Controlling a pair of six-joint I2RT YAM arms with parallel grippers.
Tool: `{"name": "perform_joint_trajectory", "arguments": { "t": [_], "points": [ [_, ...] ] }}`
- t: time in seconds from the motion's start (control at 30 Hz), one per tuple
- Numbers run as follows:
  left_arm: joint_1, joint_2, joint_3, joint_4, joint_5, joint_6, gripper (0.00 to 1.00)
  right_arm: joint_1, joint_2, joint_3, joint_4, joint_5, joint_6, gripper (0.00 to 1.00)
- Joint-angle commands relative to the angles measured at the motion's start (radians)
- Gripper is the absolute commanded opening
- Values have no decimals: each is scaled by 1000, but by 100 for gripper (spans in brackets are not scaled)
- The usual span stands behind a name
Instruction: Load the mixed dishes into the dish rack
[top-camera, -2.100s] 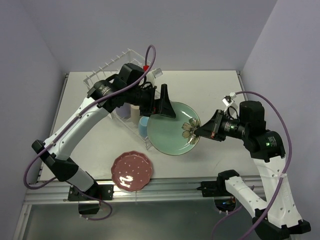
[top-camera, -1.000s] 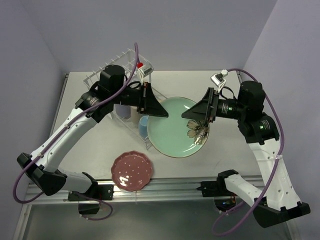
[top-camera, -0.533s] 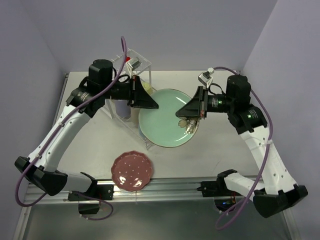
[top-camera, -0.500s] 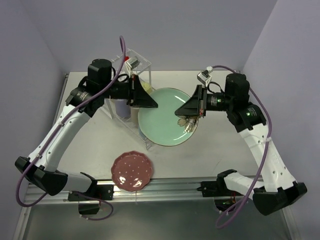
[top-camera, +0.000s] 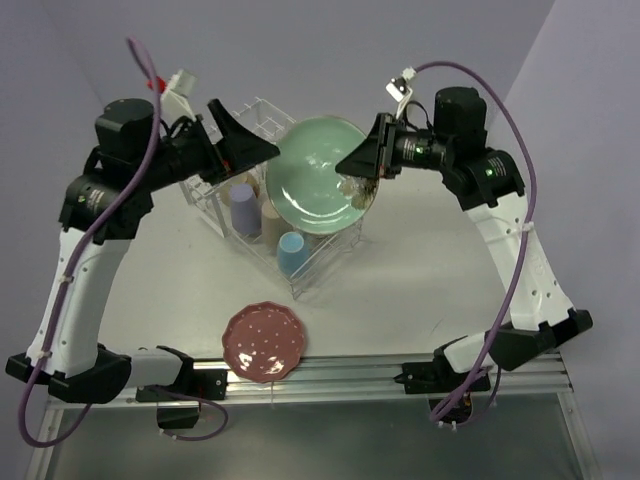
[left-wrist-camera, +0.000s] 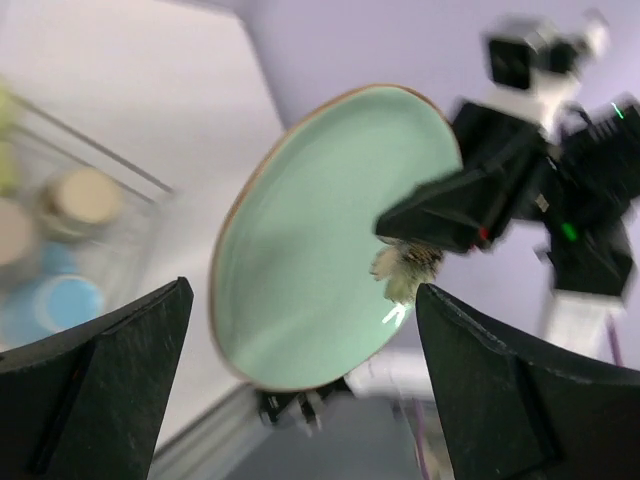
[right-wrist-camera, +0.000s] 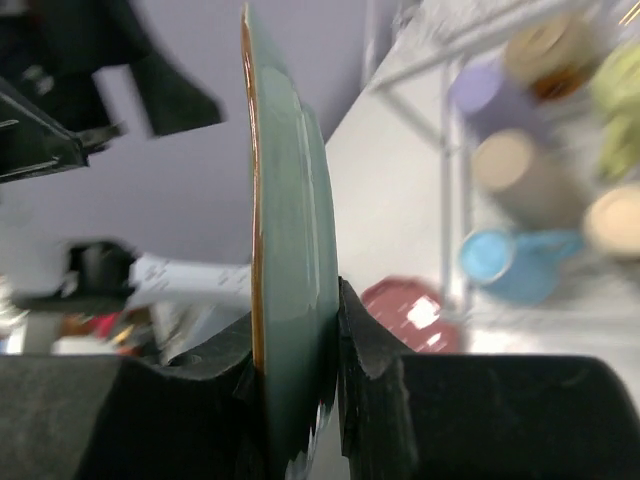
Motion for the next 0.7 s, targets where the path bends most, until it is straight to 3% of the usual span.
{"name": "perform_joint_trajectory", "arguments": {
  "t": [0.0,0.1,0.23,0.37,0.67],
  "points": [
    [5,-26,140,-252,-507,-8,99,30,62,165,69,183,-146,0],
    [5,-103,80,-279,-651,-58,99,86,135,254,116,394,-307,0],
    [5,-274,-113,-152,-768,-146,99,161,217,324,247,615,-451,0],
    [5,-458,-322,-17,-802,-203,99,221,302,378,415,740,-598,0],
    [5,-545,-462,-23,-704,-180,99,366,544,544,661,927,-884,0]
  ]
}}
